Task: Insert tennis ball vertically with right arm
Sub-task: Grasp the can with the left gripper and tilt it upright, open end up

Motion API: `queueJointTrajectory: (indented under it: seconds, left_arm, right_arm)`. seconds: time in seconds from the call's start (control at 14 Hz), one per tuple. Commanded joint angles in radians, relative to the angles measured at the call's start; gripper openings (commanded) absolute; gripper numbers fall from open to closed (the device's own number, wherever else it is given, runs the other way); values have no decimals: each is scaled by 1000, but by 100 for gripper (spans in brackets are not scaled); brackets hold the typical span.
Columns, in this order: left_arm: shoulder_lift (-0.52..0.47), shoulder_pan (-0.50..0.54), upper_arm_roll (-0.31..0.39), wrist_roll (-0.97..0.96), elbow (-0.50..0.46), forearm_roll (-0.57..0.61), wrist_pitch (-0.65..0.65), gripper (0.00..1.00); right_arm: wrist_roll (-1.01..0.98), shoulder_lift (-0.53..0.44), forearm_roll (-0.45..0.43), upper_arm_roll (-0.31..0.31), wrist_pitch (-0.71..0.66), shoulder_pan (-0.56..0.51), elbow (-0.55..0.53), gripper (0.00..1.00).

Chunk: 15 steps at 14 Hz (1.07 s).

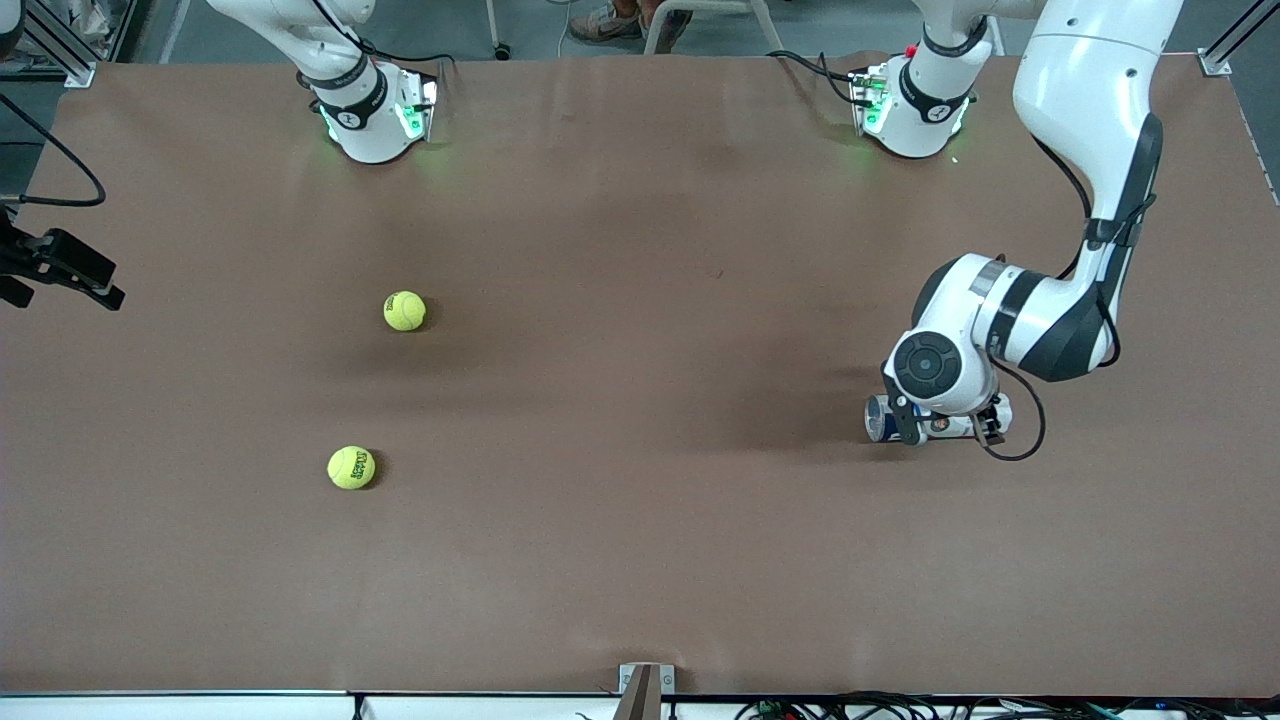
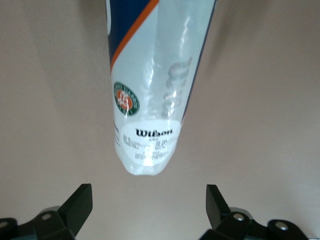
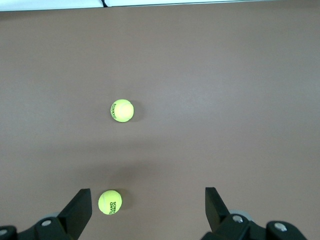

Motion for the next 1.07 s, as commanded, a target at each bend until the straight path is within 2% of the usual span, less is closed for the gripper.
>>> queueJointTrajectory:
  seconds: [0.0, 0.36, 1.0]
  left_arm:
    - [19, -11, -3, 20, 28, 19, 4, 100]
    - [68, -45, -1, 8, 48, 23, 13, 100]
    - [126, -80, -1, 20, 72, 65, 27, 100]
  right_arm:
    - [-7, -17, -22, 1, -2, 3, -9, 100]
    - [-2, -12, -17, 0, -7, 2, 31, 100]
    - [-1, -11, -17, 0, -7, 2, 32, 100]
